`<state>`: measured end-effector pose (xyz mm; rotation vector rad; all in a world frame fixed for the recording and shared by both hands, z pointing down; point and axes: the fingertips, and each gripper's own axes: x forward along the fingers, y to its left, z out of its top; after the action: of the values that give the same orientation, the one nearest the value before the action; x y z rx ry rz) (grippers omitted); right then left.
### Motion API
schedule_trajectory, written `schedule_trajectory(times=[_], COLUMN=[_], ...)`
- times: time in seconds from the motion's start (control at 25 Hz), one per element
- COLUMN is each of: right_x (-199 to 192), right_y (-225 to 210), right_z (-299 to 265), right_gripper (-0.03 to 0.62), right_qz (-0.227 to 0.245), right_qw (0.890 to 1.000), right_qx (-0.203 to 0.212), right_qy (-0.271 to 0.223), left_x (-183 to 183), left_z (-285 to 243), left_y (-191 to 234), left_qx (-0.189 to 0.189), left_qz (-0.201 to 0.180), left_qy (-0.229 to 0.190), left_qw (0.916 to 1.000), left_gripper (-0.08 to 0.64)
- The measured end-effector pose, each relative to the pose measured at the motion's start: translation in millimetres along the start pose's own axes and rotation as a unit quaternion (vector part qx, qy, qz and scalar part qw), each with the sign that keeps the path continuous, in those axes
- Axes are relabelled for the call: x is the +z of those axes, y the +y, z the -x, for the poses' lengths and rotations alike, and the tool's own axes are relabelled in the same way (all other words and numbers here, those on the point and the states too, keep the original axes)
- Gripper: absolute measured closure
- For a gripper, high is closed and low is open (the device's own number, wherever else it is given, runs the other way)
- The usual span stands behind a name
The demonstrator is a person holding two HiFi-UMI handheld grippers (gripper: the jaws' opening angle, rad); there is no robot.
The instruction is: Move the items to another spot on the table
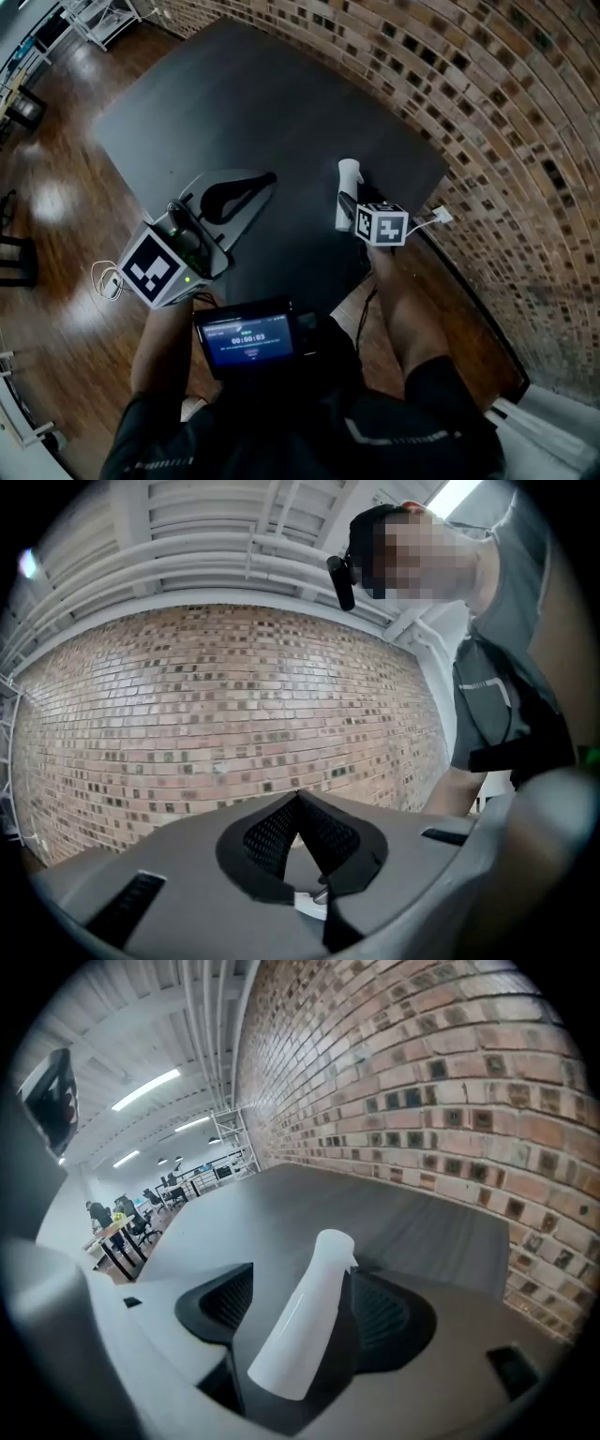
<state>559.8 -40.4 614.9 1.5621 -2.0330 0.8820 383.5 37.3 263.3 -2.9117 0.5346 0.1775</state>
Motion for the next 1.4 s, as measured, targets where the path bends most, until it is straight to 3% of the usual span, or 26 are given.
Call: schedule_trajectory(times=[0.44, 0.92, 1.4], right_x=[-36.6, -50.4, -50.7], right_y=[-7.8, -5.8, 3.1], right_z=[-51.0, -66.4, -50.1], right_gripper=[0.258, 0.293, 0.311], right_qz=[-0.030, -0.012, -0.029], right_qw=[0.994, 0.988, 0.991], right_qx=[-0.026, -0.031, -0.038], right_qy=[0.103, 0.153, 0.123], left_x=[-25.2, -28.0, -15.3], left_z=[2.7, 19.7, 46.6], left_y=[12.9, 19.7, 22.4], left_qx=[0.028, 0.040, 0.033], left_qz=[0.011, 0.019, 0.019], left_qy=[0.028, 0.030, 0.017], left_qw=[0.9992, 0.9986, 0.9991], left_gripper=[0.566, 0.566, 0.566])
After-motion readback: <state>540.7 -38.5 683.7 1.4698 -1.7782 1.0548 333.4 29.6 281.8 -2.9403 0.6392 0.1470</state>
